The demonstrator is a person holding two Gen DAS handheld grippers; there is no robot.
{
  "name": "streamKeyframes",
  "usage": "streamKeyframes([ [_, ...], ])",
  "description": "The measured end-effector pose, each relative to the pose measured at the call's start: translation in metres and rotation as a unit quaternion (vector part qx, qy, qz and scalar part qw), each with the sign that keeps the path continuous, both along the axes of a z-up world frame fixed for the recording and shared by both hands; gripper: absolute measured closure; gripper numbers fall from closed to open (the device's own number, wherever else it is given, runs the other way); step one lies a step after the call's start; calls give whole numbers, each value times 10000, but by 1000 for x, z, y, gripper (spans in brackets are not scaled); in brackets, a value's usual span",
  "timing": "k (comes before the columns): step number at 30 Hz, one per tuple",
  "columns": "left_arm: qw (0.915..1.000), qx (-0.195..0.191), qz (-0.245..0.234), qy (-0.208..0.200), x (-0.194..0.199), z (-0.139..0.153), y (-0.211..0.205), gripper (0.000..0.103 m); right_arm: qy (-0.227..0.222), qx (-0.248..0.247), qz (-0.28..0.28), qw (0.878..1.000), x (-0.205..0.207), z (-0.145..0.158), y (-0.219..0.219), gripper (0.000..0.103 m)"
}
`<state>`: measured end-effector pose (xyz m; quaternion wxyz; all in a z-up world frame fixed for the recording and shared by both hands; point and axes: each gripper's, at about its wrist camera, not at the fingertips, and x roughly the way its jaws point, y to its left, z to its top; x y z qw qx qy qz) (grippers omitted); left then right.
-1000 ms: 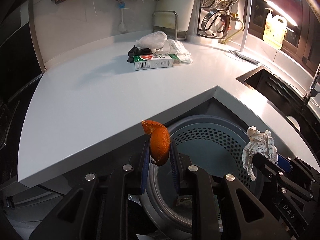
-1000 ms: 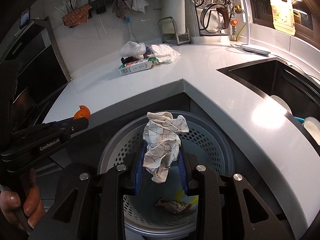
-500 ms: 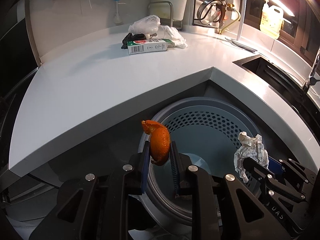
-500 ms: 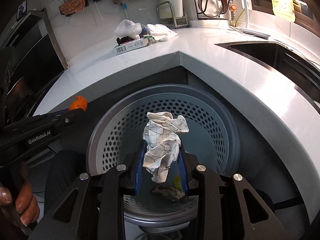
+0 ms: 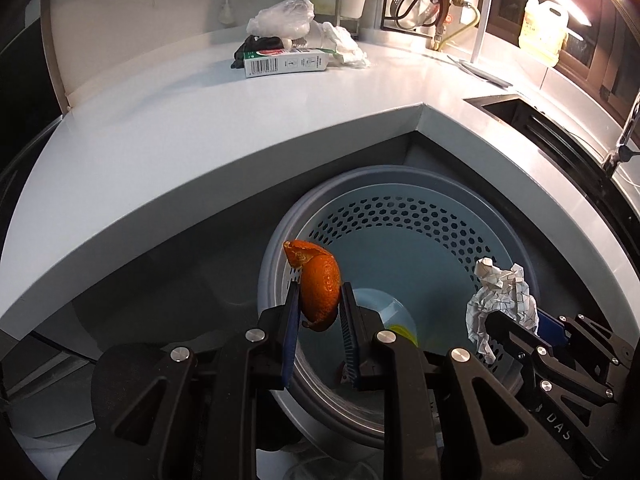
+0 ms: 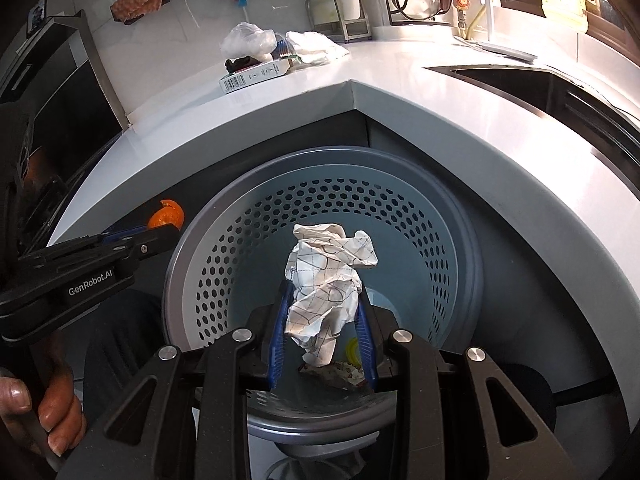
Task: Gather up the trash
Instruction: 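Carry the crumpled paper and orange peel over the grey bin, then open both tools to drop the paper and orange peel into the bin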
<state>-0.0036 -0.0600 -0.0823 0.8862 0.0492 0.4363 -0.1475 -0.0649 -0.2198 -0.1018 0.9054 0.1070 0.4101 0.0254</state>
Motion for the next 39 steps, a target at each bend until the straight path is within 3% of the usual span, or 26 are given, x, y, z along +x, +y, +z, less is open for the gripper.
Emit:
streamKeyframes([
  [10, 9999, 64, -77, 4, -2, -3, -6, 80, -48, 43, -42, 10000, -1, -1, -3, 72],
  [12, 9999, 98, -65, -14, -2, -3, -6, 75, -68, 26, -57, 10000, -2, -1, -4, 69],
  [14, 9999, 116, -50, -67, -2, -1, -6, 58, -101, 28, -82, 9999, -3, 0, -5, 64],
  [16, 9998, 122, -42, -142, -4, 0, -6, 50, -142, 36, -113, 9998, -5, 2, -7, 58],
  [39, 9998, 103, 23, -146, -6, 3, -1, 47, -221, 39, -176, 9996, -6, 8, -7, 55],
])
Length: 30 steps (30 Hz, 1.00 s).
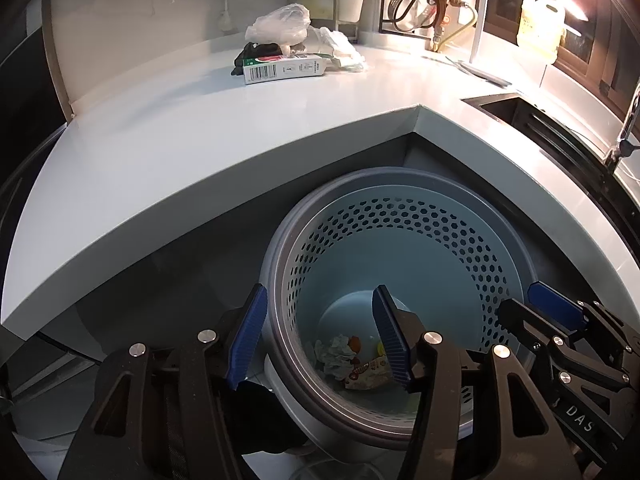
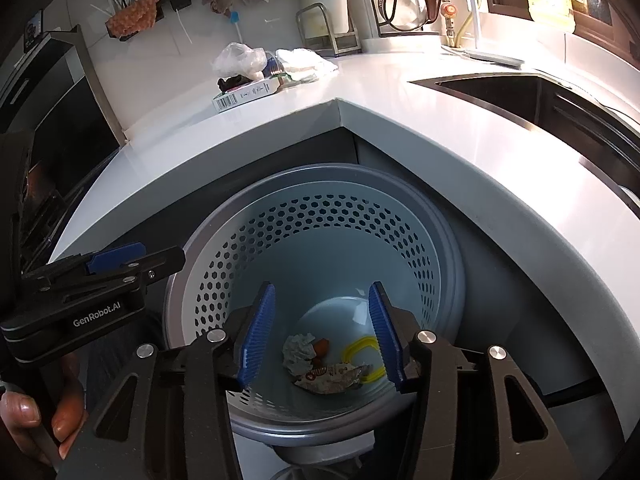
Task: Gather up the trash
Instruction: 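Open both tools to drop the paper and orange peel into the bin, then move both open tools back toward the trash on the counter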
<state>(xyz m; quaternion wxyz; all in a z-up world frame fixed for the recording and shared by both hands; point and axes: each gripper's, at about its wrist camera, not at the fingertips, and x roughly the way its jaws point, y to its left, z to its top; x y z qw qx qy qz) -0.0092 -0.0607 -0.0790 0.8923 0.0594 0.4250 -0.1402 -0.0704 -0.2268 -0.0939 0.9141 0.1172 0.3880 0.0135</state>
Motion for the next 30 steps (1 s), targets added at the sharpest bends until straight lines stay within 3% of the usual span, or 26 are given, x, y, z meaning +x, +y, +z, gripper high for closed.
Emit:
streamKeyframes([
  [14, 9997, -169, 167, -80, 10, 10, 13, 36, -69, -94, 25, 9999, 6, 14, 4, 46],
  [19, 9990, -261, 295, -232, 18, 22, 20, 26, -176, -97, 73, 9998, 18, 27, 4, 42],
  [30, 9965, -329, 475, -605, 54, 62, 28, 16, -400, -25, 187, 9990, 68, 62, -2, 41],
])
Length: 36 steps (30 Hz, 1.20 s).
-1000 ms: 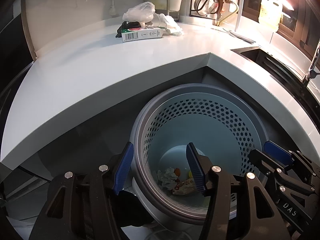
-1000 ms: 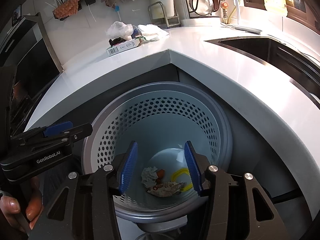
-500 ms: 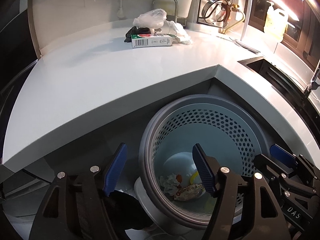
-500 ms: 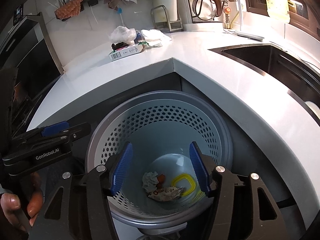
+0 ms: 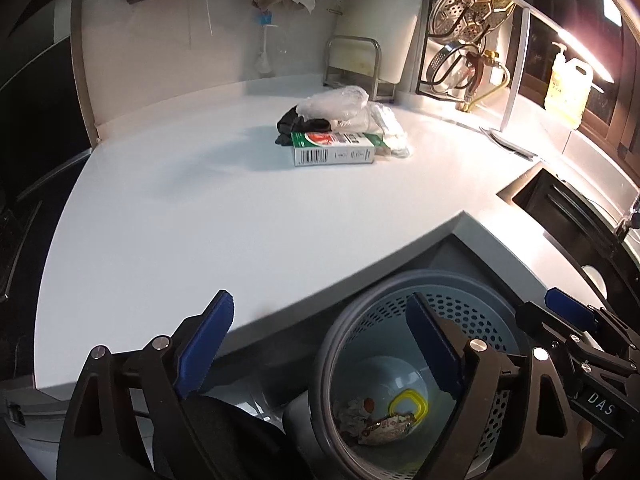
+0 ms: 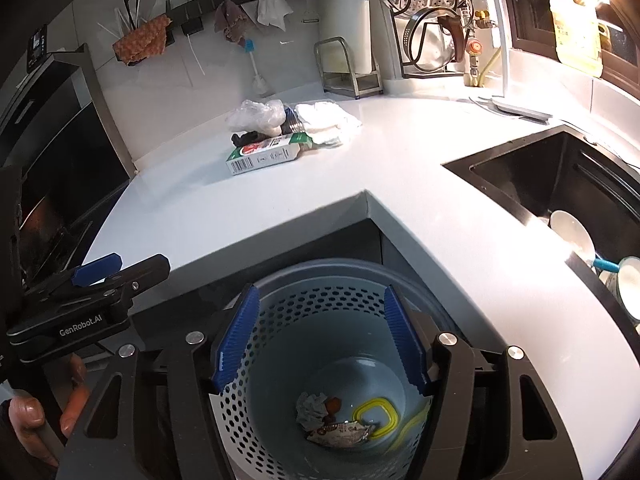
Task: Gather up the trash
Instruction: 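Move both open tools back toward the trash on the counter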
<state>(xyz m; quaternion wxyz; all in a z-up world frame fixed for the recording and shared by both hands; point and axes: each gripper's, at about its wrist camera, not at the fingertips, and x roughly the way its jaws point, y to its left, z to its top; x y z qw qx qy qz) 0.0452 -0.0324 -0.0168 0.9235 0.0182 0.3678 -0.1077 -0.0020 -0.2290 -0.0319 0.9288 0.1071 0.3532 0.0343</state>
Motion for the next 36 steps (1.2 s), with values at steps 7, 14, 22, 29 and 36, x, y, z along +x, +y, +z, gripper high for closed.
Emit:
streamKeyframes([
  [7, 9997, -87, 173, -138, 36, 21, 5, 14, -102, -51, 94, 9999, 38, 16, -8, 40],
  [14, 9993, -135, 309, -174, 72, 27, 6, 13, -120, -33, 179, 9998, 78, 24, -18, 40],
  [22, 9990, -152, 354, -205, 107, 29, 0, 13, -134, -161, 343, 9992, 121, 29, -25, 40],
  [29, 9986, -168, 442, -239, 133, 27, -1, 12, -90, -213, 499, 9985, 157, 27, -26, 40],
  [36, 9982, -161, 519, -264, 153, 25, 0, 12, -7, -374, 646, 9972, 193, 22, -20, 39],
])
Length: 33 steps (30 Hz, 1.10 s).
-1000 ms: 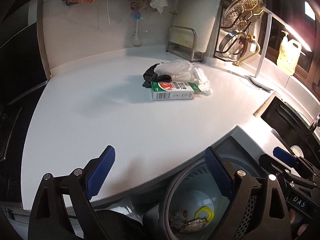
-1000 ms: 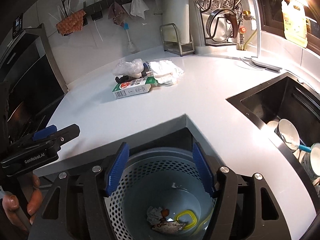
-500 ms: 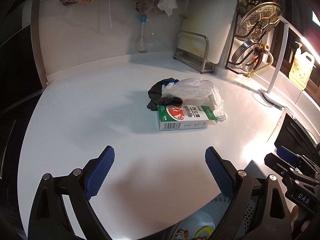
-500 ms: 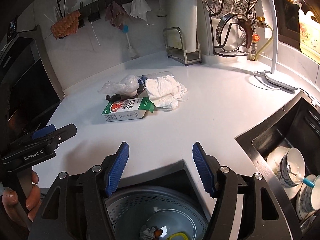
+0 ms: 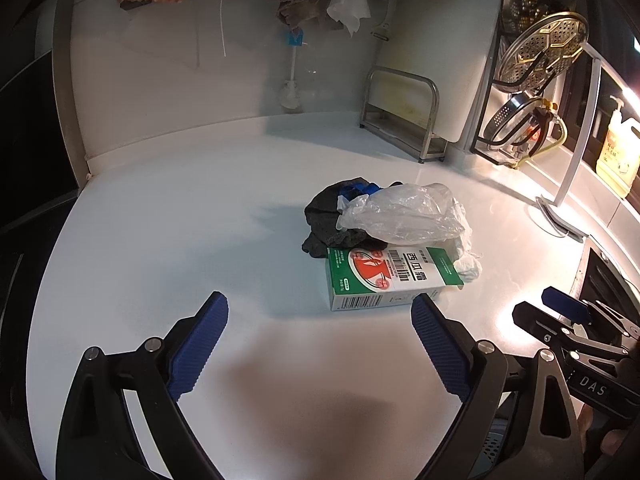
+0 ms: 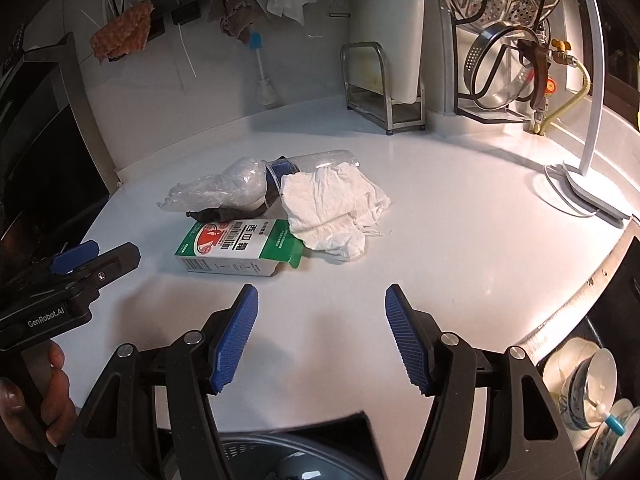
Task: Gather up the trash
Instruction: 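Move both open tools back toward the trash on the counter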
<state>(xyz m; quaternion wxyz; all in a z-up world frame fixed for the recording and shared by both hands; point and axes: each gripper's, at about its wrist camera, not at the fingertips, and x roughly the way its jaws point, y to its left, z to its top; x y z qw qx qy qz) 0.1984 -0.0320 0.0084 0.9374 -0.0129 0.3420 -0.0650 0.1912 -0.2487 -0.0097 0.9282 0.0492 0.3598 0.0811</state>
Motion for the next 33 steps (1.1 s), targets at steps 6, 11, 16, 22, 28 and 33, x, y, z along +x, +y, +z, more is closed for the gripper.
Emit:
streamKeyframes([
  [6, 10000, -2, 15, -27, 13, -2, -1, 12, -72, -139, 124, 9998, 30, 2, 4, 36],
  [11, 10000, -11, 4, -19, 17, -5, -3, 12, -73, -151, 90, 9998, 54, 2, 0, 36],
  [16, 10000, -29, -41, 33, 19, -9, -5, 12, 19, -179, 62, 9998, 77, -3, -5, 33],
  [22, 10000, -21, -69, 33, 20, -11, -7, 12, 243, -119, 185, 9995, 100, -14, -3, 30],
  [28, 10000, -5, -78, 60, 22, -13, -8, 12, 495, -135, 257, 9984, 116, -24, 0, 31],
  [33, 9999, 2, -83, 93, 24, -16, -9, 12, 540, -149, 287, 9980, 116, -26, 0, 40],
])
